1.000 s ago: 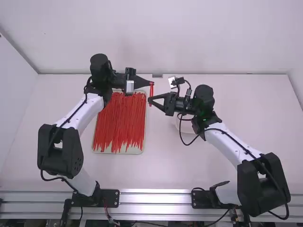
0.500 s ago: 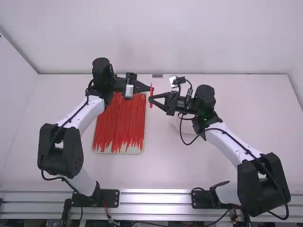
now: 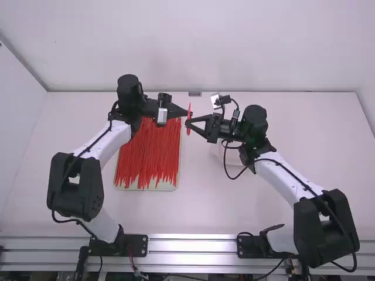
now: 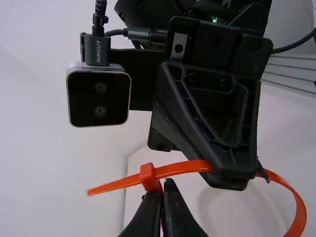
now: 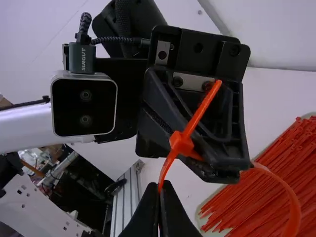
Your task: Fasten the cable tie
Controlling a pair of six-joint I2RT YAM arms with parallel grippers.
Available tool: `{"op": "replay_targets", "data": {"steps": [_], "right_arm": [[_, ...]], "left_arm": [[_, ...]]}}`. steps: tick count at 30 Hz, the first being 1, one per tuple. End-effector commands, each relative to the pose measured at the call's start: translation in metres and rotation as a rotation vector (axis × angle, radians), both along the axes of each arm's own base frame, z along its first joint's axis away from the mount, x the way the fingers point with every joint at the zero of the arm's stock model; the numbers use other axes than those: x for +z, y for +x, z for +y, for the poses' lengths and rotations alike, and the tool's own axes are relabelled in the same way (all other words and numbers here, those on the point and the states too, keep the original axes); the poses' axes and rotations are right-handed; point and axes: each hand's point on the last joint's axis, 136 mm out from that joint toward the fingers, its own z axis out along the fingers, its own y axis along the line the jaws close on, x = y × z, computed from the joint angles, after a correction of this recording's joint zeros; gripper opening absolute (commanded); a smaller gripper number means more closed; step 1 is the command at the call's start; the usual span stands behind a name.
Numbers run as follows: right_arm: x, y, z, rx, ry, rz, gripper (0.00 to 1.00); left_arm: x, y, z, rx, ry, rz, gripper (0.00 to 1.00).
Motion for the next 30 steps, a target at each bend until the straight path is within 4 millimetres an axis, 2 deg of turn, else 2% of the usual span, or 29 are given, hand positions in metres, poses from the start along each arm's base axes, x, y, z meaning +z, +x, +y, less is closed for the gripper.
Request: {"op": "replay_targets", "data": {"steps": [1,12,17,18,21,23,30], "right_arm": [[0.003,0.015,-0.009,-0.062,0.011,0.002,0.0],[0.011,0.021,-0.015,-0.093,0.028,-0.027,0.0],[0.006,0.008,-0.018,-0.009,0.012,-0.064,0.01],[0.004,0.004,-0.021,0.019,0.002,-0.091,0.17],[0.001,0.004,-0.03,0.027,0.003,-0.071,0.33],[0.0,0.003,-0.034,0.036,0.002,-0.059,0.38],[0.008,0.006,-0.042,0.03,0.022,-0.055,0.38]], "left_arm": [[-0.006,-0.012,-0.004,-0.055,-0.001,0.031,0.02],[-0.008,-0.014,-0.006,-0.062,0.003,0.057,0.02],[-0.008,-0.013,-0.005,-0.061,0.003,0.057,0.02],[-0.009,-0.014,-0.007,-0.064,0.003,0.057,0.02],[-0.009,-0.014,-0.007,-0.065,0.003,0.058,0.02],[-0.009,-0.014,-0.007,-0.065,0.003,0.059,0.02],[-0.009,-0.019,-0.013,-0.083,0.005,0.068,0.02]]}}
